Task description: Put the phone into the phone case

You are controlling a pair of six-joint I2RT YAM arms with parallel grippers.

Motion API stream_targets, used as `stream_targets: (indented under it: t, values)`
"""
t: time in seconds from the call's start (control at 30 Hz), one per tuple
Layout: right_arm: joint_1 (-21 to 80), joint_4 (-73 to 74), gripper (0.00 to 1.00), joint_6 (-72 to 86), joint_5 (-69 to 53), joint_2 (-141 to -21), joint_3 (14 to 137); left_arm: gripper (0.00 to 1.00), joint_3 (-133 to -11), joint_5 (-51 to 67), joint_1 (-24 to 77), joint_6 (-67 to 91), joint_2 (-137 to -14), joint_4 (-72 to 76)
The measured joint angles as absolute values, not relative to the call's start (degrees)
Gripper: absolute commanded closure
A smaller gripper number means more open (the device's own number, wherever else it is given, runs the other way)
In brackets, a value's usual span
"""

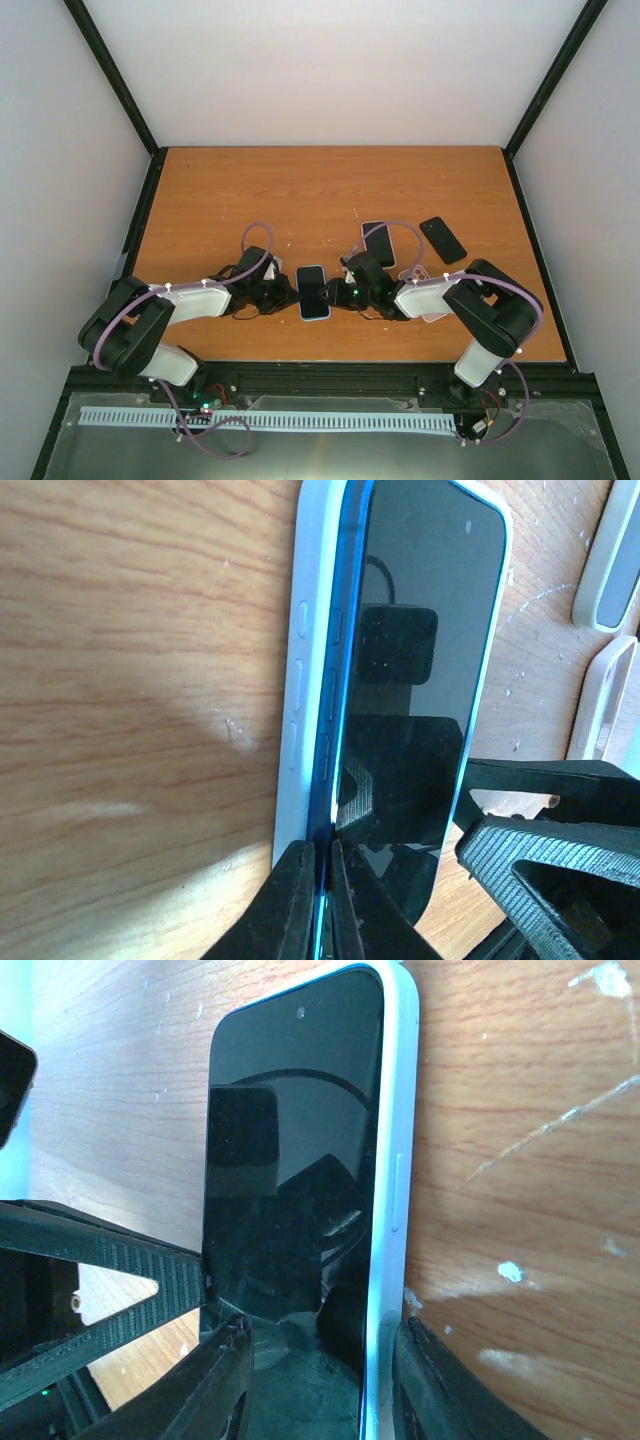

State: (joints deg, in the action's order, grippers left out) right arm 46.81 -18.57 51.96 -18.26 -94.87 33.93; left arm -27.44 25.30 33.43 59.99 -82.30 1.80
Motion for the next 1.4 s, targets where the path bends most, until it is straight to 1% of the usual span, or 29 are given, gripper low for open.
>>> stream_targets:
  t: [0.23,0.67,0.9,1.17,1.4]
  values:
    - [46.0,-24.8,0.62,56.9,-20.0,-94.9,31.2,0.80,-26.3,25.7,33.4,61.0,-82.0,4.3]
    - [45.9,-26.6,0.62,58.4,-20.3,-94.8,30.7,0.72,-25.2,26.3,33.4,61.6,-81.3,6.7]
    - [45.9,-27.7,0.62,59.0,-20.7,-93.8,30.7,0.64,-25.1,26.0,33.4,61.8,-80.7,6.4]
    - [46.0,-31.7,0.61,60.3,-23.2,-92.5,30.6,0.65,-24.7,25.9,33.4,62.0,-80.4,5.5]
    - [46.0,-31.5,0.66,60.3,-23.1,-92.6,30.6,0.67,-24.5,25.7,33.4,62.2,-80.0,5.4]
